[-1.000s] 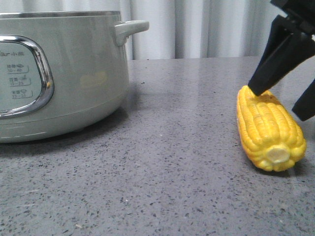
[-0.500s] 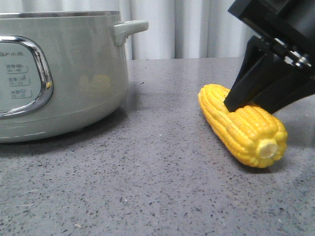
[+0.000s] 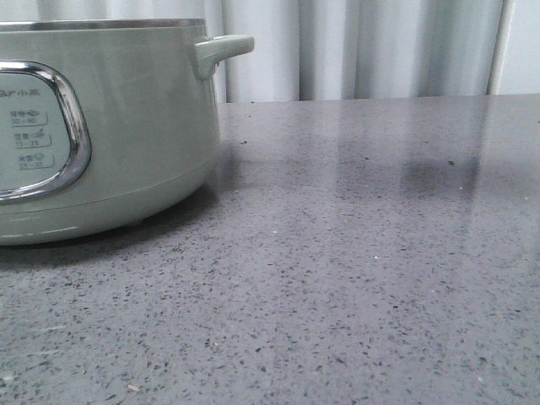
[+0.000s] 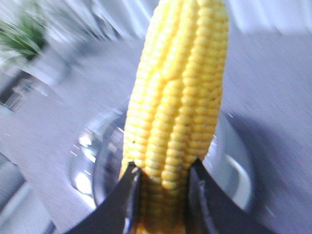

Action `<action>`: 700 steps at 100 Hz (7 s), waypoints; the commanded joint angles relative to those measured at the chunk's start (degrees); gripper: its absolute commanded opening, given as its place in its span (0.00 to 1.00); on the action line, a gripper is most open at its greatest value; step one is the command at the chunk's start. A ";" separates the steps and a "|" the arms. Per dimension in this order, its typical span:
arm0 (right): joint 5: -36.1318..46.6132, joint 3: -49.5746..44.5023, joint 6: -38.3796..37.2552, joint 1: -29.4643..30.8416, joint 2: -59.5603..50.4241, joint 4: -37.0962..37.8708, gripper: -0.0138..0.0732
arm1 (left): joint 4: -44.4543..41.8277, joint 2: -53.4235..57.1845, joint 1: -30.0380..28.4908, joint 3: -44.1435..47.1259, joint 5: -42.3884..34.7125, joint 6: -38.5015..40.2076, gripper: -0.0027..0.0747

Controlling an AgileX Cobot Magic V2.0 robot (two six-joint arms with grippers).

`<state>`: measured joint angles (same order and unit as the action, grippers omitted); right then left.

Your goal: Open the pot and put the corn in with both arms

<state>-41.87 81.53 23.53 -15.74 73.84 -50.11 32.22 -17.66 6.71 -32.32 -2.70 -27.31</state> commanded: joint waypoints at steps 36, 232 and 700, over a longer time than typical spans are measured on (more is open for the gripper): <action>4.09 9.58 0.27 -15.00 16.68 -4.43 0.11 | 0.38 -0.03 2.12 -1.58 1.24 0.00 0.45; 20.62 -54.58 3.52 -12.15 -65.73 26.79 0.09 | -1.27 16.83 4.47 7.13 14.28 0.70 0.01; 25.17 -83.32 -29.14 14.04 -75.68 61.32 0.09 | -18.78 19.87 -7.17 32.80 20.38 11.35 0.01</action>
<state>-16.80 -0.64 -5.25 -1.96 -0.51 10.45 13.34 0.21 -0.38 0.00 19.55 -16.54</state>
